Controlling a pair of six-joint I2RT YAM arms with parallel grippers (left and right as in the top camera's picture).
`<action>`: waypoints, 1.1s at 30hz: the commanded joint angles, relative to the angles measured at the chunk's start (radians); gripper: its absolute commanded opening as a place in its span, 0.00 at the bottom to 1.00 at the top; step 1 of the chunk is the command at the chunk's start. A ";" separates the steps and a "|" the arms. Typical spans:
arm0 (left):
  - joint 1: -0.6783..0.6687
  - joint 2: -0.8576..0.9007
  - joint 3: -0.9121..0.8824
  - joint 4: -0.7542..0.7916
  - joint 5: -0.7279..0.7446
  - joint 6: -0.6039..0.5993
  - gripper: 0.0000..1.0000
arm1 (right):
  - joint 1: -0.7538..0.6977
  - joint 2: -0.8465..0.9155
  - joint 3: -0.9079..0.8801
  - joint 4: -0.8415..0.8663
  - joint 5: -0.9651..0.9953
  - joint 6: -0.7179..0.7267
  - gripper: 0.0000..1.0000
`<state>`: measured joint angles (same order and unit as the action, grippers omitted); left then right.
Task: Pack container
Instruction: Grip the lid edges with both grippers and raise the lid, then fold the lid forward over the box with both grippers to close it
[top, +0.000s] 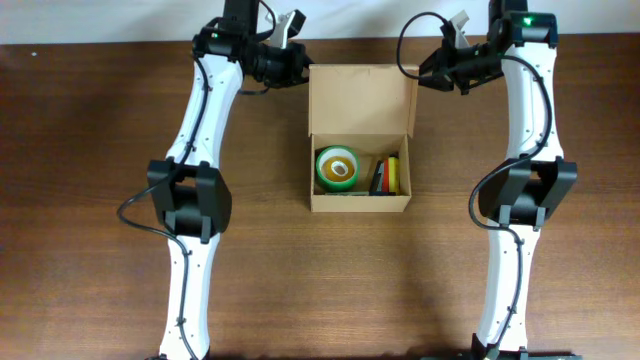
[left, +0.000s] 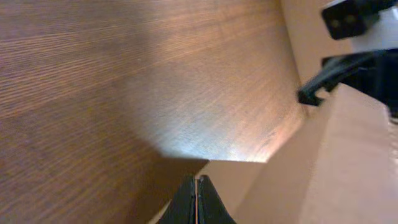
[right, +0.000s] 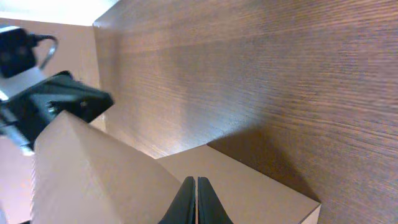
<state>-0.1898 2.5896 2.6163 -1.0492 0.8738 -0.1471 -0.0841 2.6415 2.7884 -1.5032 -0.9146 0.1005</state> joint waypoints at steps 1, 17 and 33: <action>-0.012 -0.070 0.010 -0.033 -0.013 0.062 0.02 | 0.022 -0.028 0.029 -0.016 0.021 -0.035 0.04; -0.048 -0.109 0.010 -0.206 -0.080 0.118 0.02 | 0.089 -0.052 0.224 -0.196 0.286 -0.056 0.04; -0.068 -0.179 0.010 -0.338 -0.167 0.141 0.02 | 0.132 -0.167 0.194 -0.196 0.426 0.009 0.04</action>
<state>-0.2401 2.4435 2.6163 -1.3788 0.7231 -0.0372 0.0208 2.5401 2.9936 -1.6924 -0.5518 0.0868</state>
